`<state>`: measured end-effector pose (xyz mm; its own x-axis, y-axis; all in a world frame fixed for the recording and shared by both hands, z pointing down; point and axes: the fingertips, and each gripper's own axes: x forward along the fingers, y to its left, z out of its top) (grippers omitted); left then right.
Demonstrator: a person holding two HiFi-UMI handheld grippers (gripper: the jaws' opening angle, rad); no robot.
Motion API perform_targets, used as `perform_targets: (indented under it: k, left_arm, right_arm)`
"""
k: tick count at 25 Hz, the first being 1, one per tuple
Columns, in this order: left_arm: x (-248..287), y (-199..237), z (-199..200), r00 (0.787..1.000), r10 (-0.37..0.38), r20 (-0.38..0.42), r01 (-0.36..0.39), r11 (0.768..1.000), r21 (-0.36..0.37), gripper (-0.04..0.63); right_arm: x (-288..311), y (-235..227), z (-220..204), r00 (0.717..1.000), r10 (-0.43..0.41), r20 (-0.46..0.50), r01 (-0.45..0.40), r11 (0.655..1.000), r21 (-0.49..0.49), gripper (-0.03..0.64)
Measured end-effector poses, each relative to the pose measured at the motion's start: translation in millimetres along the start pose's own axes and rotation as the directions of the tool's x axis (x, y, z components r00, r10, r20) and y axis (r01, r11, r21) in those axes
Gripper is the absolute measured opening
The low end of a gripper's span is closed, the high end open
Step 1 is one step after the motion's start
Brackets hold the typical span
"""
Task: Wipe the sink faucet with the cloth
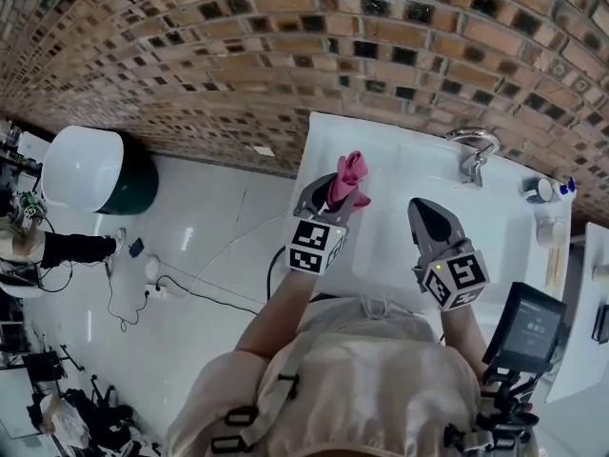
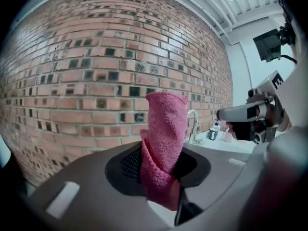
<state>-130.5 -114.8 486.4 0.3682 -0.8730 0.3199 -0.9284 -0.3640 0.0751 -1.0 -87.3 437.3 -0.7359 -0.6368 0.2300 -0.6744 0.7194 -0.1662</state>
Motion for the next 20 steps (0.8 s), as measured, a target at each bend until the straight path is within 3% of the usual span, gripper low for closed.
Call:
perform_targets:
  k: [9,14,20]
  left_arm:
    - [5.0,30.1,-95.8,0.989,-0.019,-0.149,0.017,1.0,-0.018,0.124]
    - [9.7,42.3,-158.8,0.962,-0.031,-0.272,0.016,0.998,-0.058,0.124]
    - [11.6,45.2,-201.9,0.936,-0.042,-0.349,0.013,0.996,-0.086,0.126]
  right_arm:
    - [7.4,23.8,-14.3,0.998,-0.049,-0.04,0.049,0.999,-0.01,-0.011]
    - [8.0,24.5,-19.8,0.995,-0.085,-0.058,0.085,0.996,-0.009,-0.011]
    - [10.8,31.5,-22.6,0.994,-0.08,-0.075,0.078,0.997,-0.02,-0.011]
